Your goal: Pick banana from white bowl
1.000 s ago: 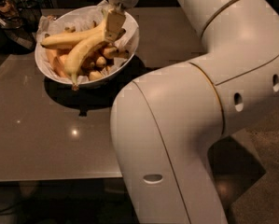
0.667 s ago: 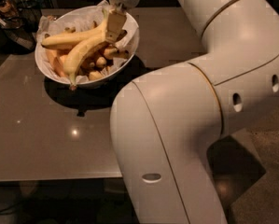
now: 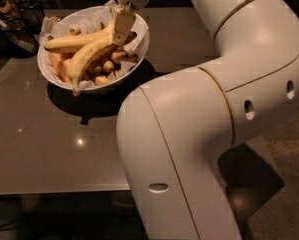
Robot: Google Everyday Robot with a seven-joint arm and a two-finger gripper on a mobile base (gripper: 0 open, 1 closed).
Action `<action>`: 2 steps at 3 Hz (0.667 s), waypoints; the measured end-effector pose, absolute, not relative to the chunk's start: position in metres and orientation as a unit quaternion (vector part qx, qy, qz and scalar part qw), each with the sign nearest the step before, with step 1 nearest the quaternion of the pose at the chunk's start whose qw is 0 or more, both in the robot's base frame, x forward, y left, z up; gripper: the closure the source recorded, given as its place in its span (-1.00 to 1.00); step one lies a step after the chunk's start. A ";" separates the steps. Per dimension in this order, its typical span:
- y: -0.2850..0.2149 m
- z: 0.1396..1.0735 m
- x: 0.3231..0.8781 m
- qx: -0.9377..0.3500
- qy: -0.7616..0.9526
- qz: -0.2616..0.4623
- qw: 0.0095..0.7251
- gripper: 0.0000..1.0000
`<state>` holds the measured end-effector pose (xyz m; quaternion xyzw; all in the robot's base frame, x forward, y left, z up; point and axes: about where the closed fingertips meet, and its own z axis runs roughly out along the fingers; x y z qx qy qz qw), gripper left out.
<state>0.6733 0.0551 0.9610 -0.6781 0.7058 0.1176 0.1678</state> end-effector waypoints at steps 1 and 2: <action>0.056 0.961 0.674 -0.679 0.705 0.119 0.165 -0.12; 0.056 0.961 0.675 -0.681 0.704 0.119 0.162 -0.18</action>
Offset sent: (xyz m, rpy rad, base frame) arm -0.0324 -0.0137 -0.0872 -0.1095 0.2333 0.0587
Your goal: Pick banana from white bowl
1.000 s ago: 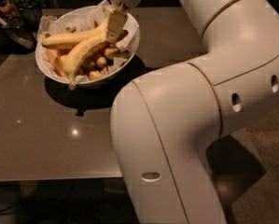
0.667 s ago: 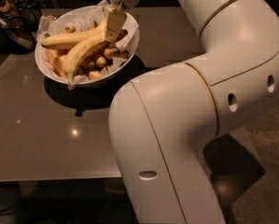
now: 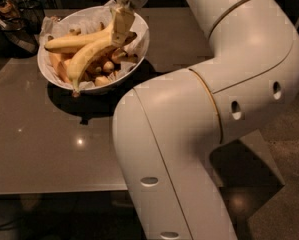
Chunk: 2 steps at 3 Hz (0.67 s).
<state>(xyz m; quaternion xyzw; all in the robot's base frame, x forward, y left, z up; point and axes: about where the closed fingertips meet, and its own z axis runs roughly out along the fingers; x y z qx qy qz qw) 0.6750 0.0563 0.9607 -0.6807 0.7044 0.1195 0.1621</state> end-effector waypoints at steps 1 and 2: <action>0.059 0.957 0.677 -0.684 0.702 0.120 0.157 -0.18; 0.060 0.957 0.680 -0.685 0.702 0.120 0.155 -0.16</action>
Offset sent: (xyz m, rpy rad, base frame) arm -0.0363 -0.0282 -0.1484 -0.1772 0.3304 0.0247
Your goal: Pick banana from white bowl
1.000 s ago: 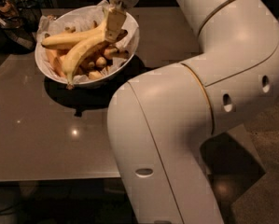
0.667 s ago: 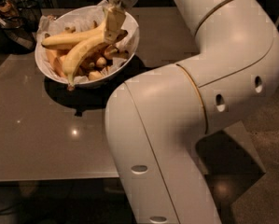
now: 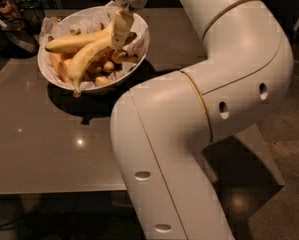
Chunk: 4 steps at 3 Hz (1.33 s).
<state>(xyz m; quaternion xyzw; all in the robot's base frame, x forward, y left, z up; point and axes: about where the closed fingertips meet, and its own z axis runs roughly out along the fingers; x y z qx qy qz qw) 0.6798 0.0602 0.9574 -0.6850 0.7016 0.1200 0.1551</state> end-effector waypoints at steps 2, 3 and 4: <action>0.060 0.957 0.680 -0.685 0.703 0.121 0.152 -0.12; 0.060 0.952 0.680 -0.685 0.703 0.121 0.152 -0.10; 0.060 0.952 0.680 -0.685 0.703 0.121 0.152 -0.10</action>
Offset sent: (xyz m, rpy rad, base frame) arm -0.0423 -0.0315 -0.1431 -0.1672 0.3088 0.0180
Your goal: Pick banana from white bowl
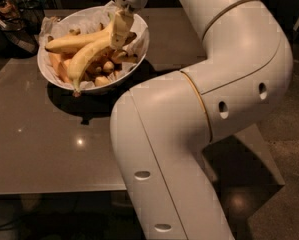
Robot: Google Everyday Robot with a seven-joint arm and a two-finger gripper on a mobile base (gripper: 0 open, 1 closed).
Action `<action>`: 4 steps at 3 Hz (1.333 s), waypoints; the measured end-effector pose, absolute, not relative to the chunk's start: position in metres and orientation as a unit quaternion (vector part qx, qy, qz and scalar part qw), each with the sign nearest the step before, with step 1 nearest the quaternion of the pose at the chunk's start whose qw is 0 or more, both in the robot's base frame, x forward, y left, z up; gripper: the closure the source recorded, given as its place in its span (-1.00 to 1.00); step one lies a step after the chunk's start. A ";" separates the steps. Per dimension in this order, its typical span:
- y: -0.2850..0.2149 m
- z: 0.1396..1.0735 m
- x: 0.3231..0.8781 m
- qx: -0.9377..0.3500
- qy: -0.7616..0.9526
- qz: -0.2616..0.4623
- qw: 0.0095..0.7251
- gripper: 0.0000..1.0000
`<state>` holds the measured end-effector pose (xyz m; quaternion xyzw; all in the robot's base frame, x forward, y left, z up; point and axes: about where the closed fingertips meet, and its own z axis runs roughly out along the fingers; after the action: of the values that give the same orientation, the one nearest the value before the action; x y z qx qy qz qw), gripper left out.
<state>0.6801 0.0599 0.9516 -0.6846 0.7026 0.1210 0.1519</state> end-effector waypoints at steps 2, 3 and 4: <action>0.060 0.958 0.680 -0.685 0.703 0.121 0.152 0.72; 0.060 0.952 0.680 -0.685 0.703 0.121 0.152 1.00; 0.060 0.952 0.680 -0.685 0.703 0.121 0.152 1.00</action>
Offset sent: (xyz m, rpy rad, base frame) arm -0.0457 -0.0409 -0.1392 -0.1982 0.2332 0.0066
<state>0.6801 0.0599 0.9515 -0.6846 0.7025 0.1209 0.1520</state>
